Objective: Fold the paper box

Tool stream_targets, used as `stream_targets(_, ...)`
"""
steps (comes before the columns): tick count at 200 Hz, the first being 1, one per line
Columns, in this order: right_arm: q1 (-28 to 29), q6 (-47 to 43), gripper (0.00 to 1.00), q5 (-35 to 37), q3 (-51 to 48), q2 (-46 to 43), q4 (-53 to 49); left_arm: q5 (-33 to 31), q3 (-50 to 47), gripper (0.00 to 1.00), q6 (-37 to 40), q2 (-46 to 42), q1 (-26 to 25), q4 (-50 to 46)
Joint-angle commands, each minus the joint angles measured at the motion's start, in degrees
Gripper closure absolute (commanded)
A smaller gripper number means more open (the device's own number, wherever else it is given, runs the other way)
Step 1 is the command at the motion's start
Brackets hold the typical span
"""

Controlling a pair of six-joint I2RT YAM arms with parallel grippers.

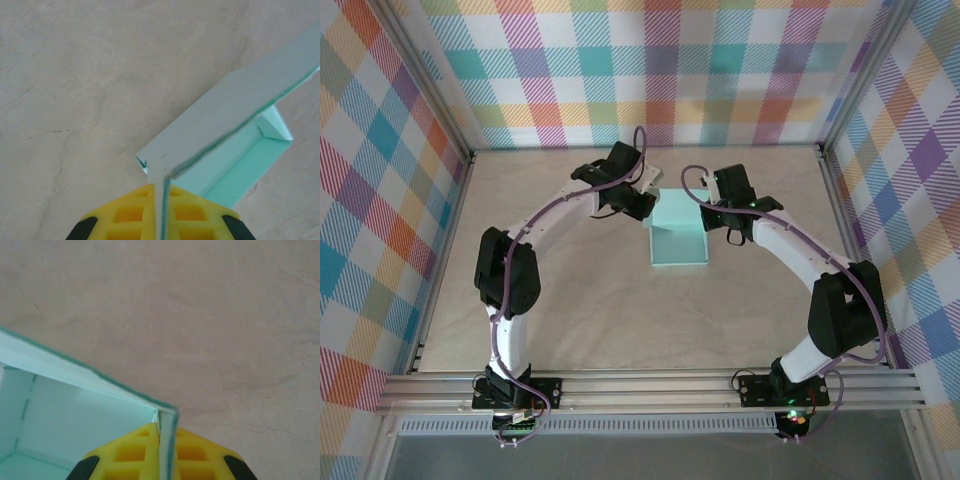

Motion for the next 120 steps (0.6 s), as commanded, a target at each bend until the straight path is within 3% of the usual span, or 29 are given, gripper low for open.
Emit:
stream_targets(1,1.2,6.9,1.0,0.8,-1.6,-2.0,5.9,0.1,-2.2,1.0,-10.3,-3.3,-0.4,6.3)
stream_targets(47,3.6,9.4,1.0,5.1,-2.6,-1.8,8.3,-5.9,-1.0,1.0,-16.4,-2.0,-1.9,6.8)
stream_targets(120,5.4,20.1,1.0,12.4,-6.6,-1.0,15.2,-11.7,-4.7,1.0,-18.9,-1.4,-4.6,13.9)
